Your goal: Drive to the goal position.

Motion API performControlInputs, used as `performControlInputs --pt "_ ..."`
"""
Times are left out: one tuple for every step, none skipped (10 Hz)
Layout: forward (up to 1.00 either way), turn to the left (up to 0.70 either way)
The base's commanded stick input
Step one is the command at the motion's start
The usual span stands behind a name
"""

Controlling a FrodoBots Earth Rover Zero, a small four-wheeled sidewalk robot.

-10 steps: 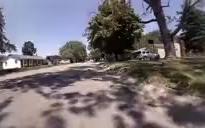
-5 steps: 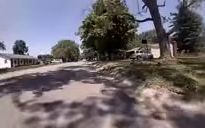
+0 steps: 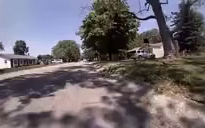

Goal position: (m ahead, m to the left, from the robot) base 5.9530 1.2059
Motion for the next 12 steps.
performControlInputs --pt "0.70 0.00" --pt "0.70 0.13" --pt "0.70 0.35" --pt "0.70 0.32" --pt "0.70 0.28" --pt "0.70 0.24" --pt "0.70 0.21" --pt "0.70 0.17" --pt "0.70 0.14" --pt "0.70 0.10" --pt "0.70 0.07" --pt "0.70 0.03"
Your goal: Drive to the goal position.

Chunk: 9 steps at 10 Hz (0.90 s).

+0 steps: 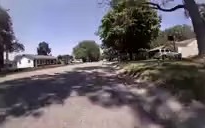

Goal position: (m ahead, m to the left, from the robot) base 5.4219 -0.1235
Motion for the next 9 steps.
performControlInputs --pt "0.70 0.00" --pt "0.70 0.00" --pt "0.70 0.00" --pt "0.70 0.00" --pt "0.70 0.00" --pt "0.70 0.00" --pt "0.70 0.00" --pt "0.70 0.00" --pt "0.70 0.00"
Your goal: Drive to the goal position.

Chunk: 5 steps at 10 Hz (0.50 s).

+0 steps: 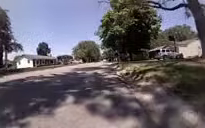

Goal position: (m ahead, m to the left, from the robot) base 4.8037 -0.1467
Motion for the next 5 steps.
performControlInputs --pt "0.70 0.00" --pt "0.70 0.00" --pt "0.70 0.00" --pt "0.70 0.00" --pt "0.70 0.00"
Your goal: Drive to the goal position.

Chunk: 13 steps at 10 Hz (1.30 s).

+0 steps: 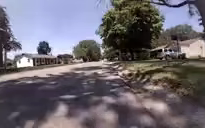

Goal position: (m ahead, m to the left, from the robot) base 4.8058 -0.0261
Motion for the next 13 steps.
performControlInputs --pt "0.70 0.00" --pt "0.70 0.00" --pt "0.70 -0.01" --pt "0.70 -0.03" --pt "0.70 -0.04" --pt "0.70 -0.05" --pt "0.70 -0.20" --pt "0.70 -0.31" --pt "0.70 -0.19" --pt "0.70 -0.06" --pt "0.70 0.00" --pt "0.70 0.00" --pt "0.70 0.00"
